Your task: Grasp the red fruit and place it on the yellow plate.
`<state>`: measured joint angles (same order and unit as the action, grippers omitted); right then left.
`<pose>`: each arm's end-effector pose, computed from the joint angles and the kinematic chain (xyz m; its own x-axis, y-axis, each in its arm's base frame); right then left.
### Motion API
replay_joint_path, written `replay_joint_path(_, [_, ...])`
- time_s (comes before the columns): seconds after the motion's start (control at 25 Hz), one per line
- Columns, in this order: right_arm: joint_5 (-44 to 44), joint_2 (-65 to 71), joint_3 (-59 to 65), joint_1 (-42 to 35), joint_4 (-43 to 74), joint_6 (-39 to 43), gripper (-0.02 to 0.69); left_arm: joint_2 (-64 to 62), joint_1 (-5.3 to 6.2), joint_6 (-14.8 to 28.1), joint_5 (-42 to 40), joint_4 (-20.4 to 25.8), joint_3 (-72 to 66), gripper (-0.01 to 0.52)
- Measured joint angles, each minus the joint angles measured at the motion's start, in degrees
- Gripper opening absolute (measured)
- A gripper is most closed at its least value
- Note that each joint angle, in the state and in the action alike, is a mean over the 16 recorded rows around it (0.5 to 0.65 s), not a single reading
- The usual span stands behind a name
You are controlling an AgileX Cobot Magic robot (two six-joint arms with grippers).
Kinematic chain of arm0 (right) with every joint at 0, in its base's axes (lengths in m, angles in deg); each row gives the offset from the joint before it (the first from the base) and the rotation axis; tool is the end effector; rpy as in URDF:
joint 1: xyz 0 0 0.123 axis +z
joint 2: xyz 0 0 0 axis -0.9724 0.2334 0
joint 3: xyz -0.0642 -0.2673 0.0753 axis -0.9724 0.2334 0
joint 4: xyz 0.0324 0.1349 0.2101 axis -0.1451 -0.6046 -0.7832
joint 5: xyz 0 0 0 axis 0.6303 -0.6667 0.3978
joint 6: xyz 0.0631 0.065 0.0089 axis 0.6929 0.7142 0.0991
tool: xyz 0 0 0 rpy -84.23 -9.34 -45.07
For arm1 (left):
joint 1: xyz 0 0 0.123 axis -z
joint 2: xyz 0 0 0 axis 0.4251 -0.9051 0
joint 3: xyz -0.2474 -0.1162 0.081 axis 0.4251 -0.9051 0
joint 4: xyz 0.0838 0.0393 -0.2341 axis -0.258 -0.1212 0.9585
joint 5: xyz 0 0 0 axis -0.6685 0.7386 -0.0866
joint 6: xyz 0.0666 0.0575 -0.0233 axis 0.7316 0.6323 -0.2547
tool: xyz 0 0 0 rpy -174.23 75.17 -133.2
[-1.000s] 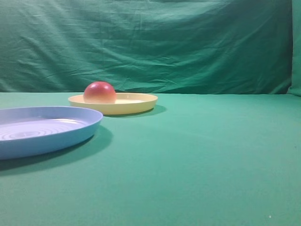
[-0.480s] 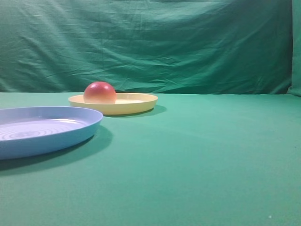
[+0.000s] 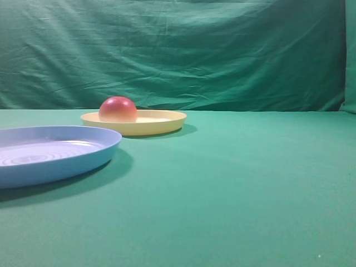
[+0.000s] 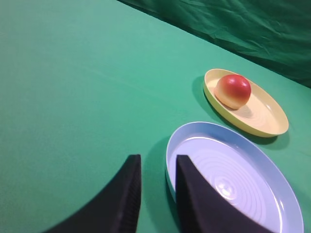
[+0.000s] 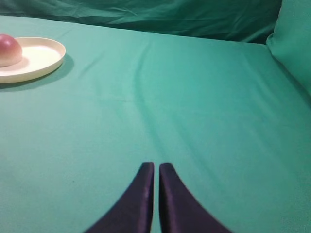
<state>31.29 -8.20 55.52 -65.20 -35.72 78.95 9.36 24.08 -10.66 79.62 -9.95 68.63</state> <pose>0.0522 0.0081 0.1723 -0.2821 -0.0681 -0.9570 -0.1751 0.9844 -0.0185 0.0530 -0.0034 0.1758 -0.2658 -0.2518 -0.9305 -0.0408 0.9673 -0.2501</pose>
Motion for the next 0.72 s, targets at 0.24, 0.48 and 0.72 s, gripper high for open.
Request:
replay_joint_path(0.24, [-0.13,0.0,0.06,0.0,0.0,0.0,0.0,0.0,0.0,0.0,0.0,0.0,0.0,0.157])
replay_joint_path(0.48, [-0.25,0.0,0.06,0.0,0.0,0.0,0.0,0.0,0.0,0.0,0.0,0.0,0.0,0.157])
replay_joint_path(0.72, [-0.26,0.0,0.06,0.0,0.0,0.0,0.0,0.0,0.0,0.0,0.0,0.0,0.0,0.157])
